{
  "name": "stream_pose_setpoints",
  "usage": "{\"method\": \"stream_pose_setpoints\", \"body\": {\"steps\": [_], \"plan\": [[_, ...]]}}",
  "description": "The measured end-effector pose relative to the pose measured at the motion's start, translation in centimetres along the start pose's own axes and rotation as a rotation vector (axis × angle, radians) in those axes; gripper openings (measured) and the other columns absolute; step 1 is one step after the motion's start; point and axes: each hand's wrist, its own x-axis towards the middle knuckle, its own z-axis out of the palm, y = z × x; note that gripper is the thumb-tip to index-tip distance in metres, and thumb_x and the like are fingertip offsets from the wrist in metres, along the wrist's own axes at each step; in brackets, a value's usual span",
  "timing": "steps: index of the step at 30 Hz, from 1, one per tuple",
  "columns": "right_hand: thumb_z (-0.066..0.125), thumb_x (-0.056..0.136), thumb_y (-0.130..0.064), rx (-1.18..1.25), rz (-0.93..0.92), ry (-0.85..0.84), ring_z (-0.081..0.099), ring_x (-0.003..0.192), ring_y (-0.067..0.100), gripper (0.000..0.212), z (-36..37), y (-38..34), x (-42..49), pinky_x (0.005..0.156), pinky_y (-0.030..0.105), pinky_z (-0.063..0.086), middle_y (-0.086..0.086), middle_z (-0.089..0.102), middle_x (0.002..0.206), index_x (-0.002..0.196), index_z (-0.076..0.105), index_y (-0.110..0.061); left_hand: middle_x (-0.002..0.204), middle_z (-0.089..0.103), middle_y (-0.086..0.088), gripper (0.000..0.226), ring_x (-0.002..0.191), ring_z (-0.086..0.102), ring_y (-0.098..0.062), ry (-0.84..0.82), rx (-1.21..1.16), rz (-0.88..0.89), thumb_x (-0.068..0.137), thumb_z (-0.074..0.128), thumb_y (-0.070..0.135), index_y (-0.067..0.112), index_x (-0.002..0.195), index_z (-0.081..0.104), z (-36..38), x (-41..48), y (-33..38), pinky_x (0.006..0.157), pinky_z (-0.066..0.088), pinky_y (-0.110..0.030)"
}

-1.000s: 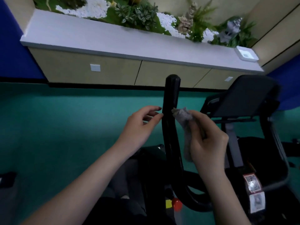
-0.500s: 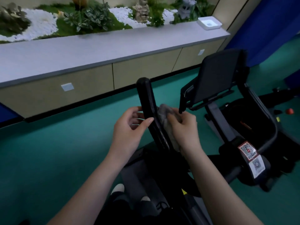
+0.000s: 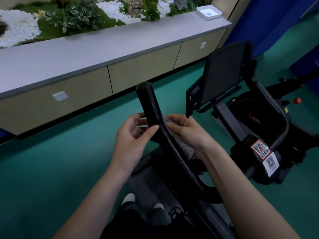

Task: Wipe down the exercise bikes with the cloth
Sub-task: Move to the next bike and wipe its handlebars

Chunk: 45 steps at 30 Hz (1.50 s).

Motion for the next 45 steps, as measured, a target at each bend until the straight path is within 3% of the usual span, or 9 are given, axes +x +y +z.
{"method": "stream_pose_setpoints", "body": {"steps": [7, 10, 14, 25, 28, 30, 34, 39, 45], "plan": [[0.054, 0.093, -0.005, -0.151, -0.04, 0.009, 0.063, 0.072, 0.013, 0.014, -1.6, 1.1, -4.0, 0.069, 0.027, 0.049, 0.006, 0.068, 0.081, 0.097, 0.068, -0.004, 0.095, 0.067, 0.004, 0.022, 0.082, 0.064, 0.002, -0.046, 0.064, 0.013, 0.084, 0.067, 0.009, 0.017, 0.104, 0.062, -0.3, -0.1, 0.3, 0.072, 0.047, -0.009], [0.059, 0.09, -0.002, -0.214, -0.135, 0.2, 0.066, 0.08, 0.008, 0.018, -1.3, 1.9, -5.9, 0.077, 0.026, 0.049, -0.002, 0.073, 0.087, 0.095, 0.072, -0.013, 0.099, 0.067, 0.005, 0.025, 0.084, 0.064, -0.002, -0.071, 0.128, 0.015, 0.085, 0.067, 0.015, 0.022, 0.108, 0.061, -0.6, -0.2, 0.2, 0.074, 0.046, -0.01], [0.061, 0.086, -0.001, -0.449, -0.455, 0.43, 0.06, 0.092, -0.001, 0.021, 0.9, 1.1, -6.3, 0.081, 0.01, 0.043, -0.01, 0.065, 0.095, 0.097, 0.072, -0.015, 0.096, 0.067, 0.002, 0.03, 0.081, 0.065, -0.005, -0.056, 0.162, 0.028, 0.084, 0.068, 0.01, 0.017, 0.112, 0.059, -0.5, -0.2, -0.1, 0.074, 0.048, -0.013], [0.06, 0.086, -0.001, -0.637, -0.596, 0.41, 0.059, 0.093, 0.007, 0.019, 1.1, 1.6, -8.7, 0.08, 0.012, 0.042, -0.005, 0.062, 0.096, 0.098, 0.073, -0.008, 0.096, 0.065, 0.008, 0.029, 0.081, 0.063, 0.0, -0.027, 0.211, 0.073, 0.085, 0.068, 0.017, 0.024, 0.109, 0.055, -0.3, -0.1, -0.7, 0.073, 0.047, -0.012], [0.059, 0.087, -0.003, -0.696, -0.62, 0.432, 0.058, 0.091, 0.013, 0.018, 2.1, 0.6, -6.9, 0.079, 0.013, 0.043, -0.004, 0.061, 0.096, 0.099, 0.072, -0.006, 0.11, 0.055, 0.002, 0.042, 0.094, 0.057, -0.007, 0.082, 0.534, 0.304, 0.085, 0.065, 0.032, 0.017, 0.122, 0.052, -0.7, -0.6, -1.3, 0.083, 0.045, -0.015], [0.059, 0.087, -0.003, -0.734, -0.653, 0.408, 0.056, 0.092, 0.015, 0.018, 2.3, 0.5, -6.9, 0.082, 0.015, 0.043, -0.006, 0.059, 0.098, 0.099, 0.072, -0.006, 0.113, 0.049, -0.006, 0.044, 0.102, 0.051, -0.014, 0.116, 0.743, 0.539, 0.089, 0.064, 0.028, 0.008, 0.125, 0.05, -1.4, -1.1, -1.6, 0.092, 0.042, -0.022], [0.058, 0.088, -0.002, -0.781, -0.623, 0.355, 0.055, 0.097, 0.01, 0.02, 1.2, 1.7, -9.6, 0.085, 0.016, 0.041, -0.008, 0.059, 0.102, 0.099, 0.072, -0.01, 0.129, 0.053, -0.009, 0.037, 0.121, 0.045, -0.026, 0.001, 1.093, 0.918, 0.09, 0.063, 0.024, 0.01, 0.124, 0.056, -2.2, -1.3, -1.7, 0.102, 0.031, -0.036], [0.059, 0.088, 0.0, -0.716, -0.49, 0.45, 0.058, 0.094, 0.005, 0.02, 0.2, 2.8, -12.2, 0.081, 0.014, 0.044, -0.006, 0.063, 0.097, 0.098, 0.073, -0.01, 0.135, 0.055, -0.003, 0.033, 0.136, 0.036, -0.023, -0.304, 1.225, 1.002, 0.093, 0.055, 0.03, 0.014, 0.12, 0.063, -2.1, -0.4, -1.2, 0.114, 0.022, -0.045], [0.061, 0.086, 0.005, -0.795, -0.529, 0.52, 0.056, 0.094, 0.013, 0.022, 2.6, 2.2, -10.6, 0.083, 0.017, 0.043, -0.003, 0.06, 0.098, 0.1, 0.072, -0.008, 0.121, 0.062, -0.002, 0.031, 0.132, 0.043, -0.024, -0.413, 1.227, 1.026, 0.09, 0.057, 0.033, 0.014, 0.113, 0.067, -2.3, 0.7, -0.3, 0.116, 0.018, -0.047]]}}
